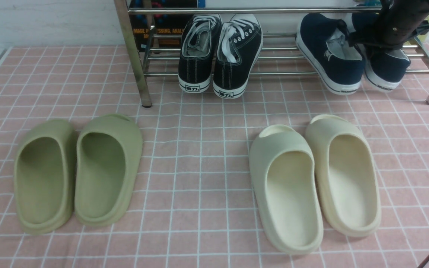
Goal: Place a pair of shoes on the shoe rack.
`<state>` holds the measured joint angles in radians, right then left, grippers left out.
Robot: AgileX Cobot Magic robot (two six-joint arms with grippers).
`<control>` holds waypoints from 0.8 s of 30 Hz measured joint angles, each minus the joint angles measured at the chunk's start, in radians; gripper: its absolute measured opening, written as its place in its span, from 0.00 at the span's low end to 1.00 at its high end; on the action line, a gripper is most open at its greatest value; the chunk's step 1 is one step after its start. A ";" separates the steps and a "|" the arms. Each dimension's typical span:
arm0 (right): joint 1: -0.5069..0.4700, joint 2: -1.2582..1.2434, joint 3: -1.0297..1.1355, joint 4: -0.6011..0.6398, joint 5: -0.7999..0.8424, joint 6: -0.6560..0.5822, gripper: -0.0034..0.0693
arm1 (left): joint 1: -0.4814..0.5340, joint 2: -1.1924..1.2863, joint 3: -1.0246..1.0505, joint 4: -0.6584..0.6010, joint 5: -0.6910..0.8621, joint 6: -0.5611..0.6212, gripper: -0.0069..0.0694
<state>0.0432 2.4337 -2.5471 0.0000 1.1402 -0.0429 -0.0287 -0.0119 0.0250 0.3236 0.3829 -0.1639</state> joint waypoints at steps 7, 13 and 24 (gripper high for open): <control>0.000 0.000 -0.005 -0.006 -0.013 0.000 0.34 | 0.000 0.000 0.000 0.000 0.000 0.000 0.40; -0.001 -0.034 -0.005 -0.006 0.050 0.000 0.61 | 0.000 0.000 0.000 0.000 0.000 0.000 0.40; -0.001 -0.281 0.188 -0.007 0.108 -0.049 0.40 | 0.000 0.000 0.000 0.000 0.000 0.000 0.40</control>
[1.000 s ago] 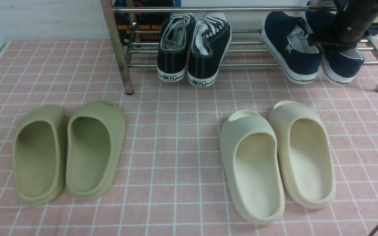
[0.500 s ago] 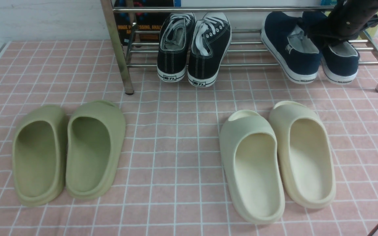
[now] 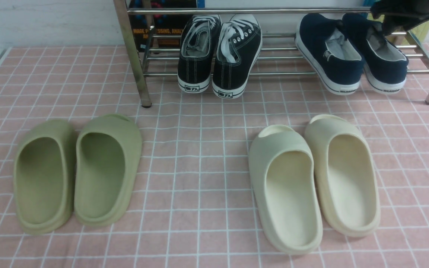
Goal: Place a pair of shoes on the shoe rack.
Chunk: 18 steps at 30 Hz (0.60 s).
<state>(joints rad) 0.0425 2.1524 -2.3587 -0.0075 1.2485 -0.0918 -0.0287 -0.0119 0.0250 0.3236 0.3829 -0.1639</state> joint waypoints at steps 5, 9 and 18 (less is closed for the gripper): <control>0.000 -0.217 0.289 0.000 0.000 0.000 0.11 | 0.000 0.000 0.000 0.000 0.000 0.000 0.40; 0.000 -0.473 0.588 0.007 -0.016 0.000 0.02 | 0.000 0.000 0.000 0.000 0.000 0.000 0.40; 0.000 -1.039 1.092 0.106 -0.334 0.000 0.02 | 0.000 0.000 0.000 0.000 0.000 0.000 0.40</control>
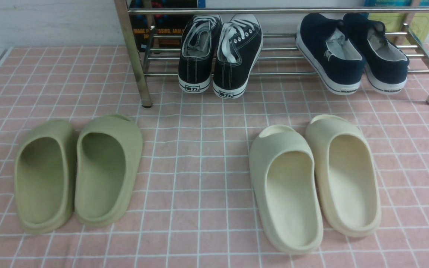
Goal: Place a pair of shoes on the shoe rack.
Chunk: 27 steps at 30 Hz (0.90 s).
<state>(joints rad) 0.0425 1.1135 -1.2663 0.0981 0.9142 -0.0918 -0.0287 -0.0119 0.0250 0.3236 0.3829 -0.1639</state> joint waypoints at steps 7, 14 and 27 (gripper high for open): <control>0.000 -0.438 0.304 0.057 -0.232 0.000 0.02 | 0.000 0.000 0.000 0.000 0.000 0.000 0.40; 0.000 -0.626 0.378 0.061 -0.223 0.000 0.03 | 0.000 0.000 0.000 0.000 0.000 0.000 0.40; 0.000 -0.764 0.387 0.047 -0.115 0.000 0.03 | 0.000 0.000 0.000 0.000 0.000 0.000 0.40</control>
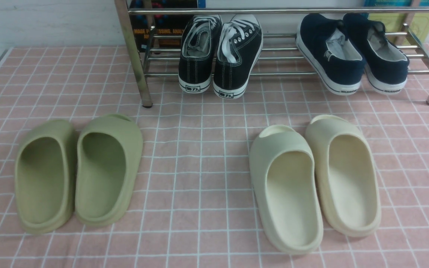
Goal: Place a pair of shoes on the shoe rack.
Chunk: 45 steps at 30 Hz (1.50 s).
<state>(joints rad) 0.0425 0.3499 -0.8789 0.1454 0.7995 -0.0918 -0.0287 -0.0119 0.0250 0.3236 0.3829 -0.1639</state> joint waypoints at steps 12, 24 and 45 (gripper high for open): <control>-0.030 -0.101 0.512 -0.063 -0.568 0.000 0.03 | 0.000 0.000 0.000 0.000 0.000 0.000 0.40; -0.127 -0.359 0.903 -0.087 -0.572 0.122 0.03 | 0.000 0.000 0.000 0.000 0.000 0.000 0.40; -0.096 -0.360 0.895 -0.125 -0.430 0.207 0.02 | 0.000 0.000 0.000 0.000 0.000 0.000 0.40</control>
<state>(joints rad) -0.0538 -0.0101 0.0157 0.0201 0.3699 0.1156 -0.0287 -0.0119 0.0250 0.3236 0.3829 -0.1639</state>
